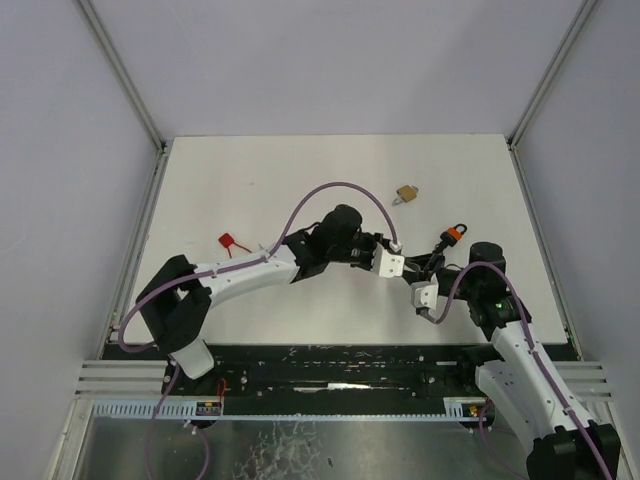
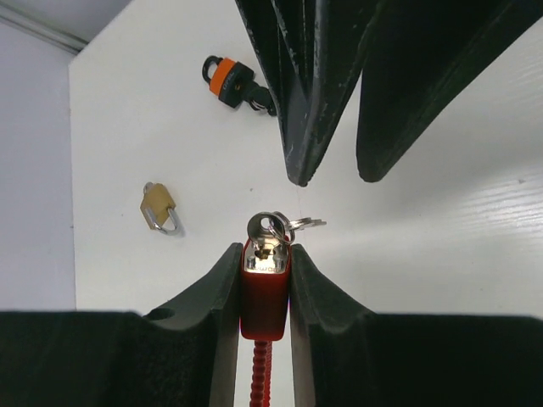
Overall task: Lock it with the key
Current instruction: Lock the lock.
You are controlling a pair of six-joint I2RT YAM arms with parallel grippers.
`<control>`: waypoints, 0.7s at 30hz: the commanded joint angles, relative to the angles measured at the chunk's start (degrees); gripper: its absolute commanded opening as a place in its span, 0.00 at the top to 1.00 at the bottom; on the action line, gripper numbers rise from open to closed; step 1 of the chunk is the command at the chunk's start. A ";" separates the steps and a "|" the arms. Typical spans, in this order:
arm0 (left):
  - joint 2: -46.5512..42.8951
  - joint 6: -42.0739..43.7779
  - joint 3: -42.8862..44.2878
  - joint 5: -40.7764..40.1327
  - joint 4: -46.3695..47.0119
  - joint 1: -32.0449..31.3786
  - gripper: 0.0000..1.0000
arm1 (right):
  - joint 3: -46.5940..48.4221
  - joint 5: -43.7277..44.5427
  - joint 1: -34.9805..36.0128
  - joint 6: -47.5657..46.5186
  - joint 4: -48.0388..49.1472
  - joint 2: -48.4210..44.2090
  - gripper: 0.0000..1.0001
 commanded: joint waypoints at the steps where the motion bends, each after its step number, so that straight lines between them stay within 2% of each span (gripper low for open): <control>1: 0.71 4.93 9.93 -3.05 -20.80 -0.32 1.00 | 4.04 4.12 -0.20 -6.95 -1.95 -1.64 0.60; 9: 2.49 3.46 21.17 4.08 -37.05 1.01 1.00 | 8.90 -0.43 -0.20 -9.81 -8.36 -2.57 0.60; 15: 7.13 2.62 30.78 15.14 -50.15 3.67 1.00 | 13.18 -0.49 -0.20 -15.21 -15.12 -1.97 0.55; 21: 11.09 3.21 35.65 17.17 -55.66 4.04 1.00 | 12.07 -2.23 -0.21 -22.92 -18.81 0.42 0.57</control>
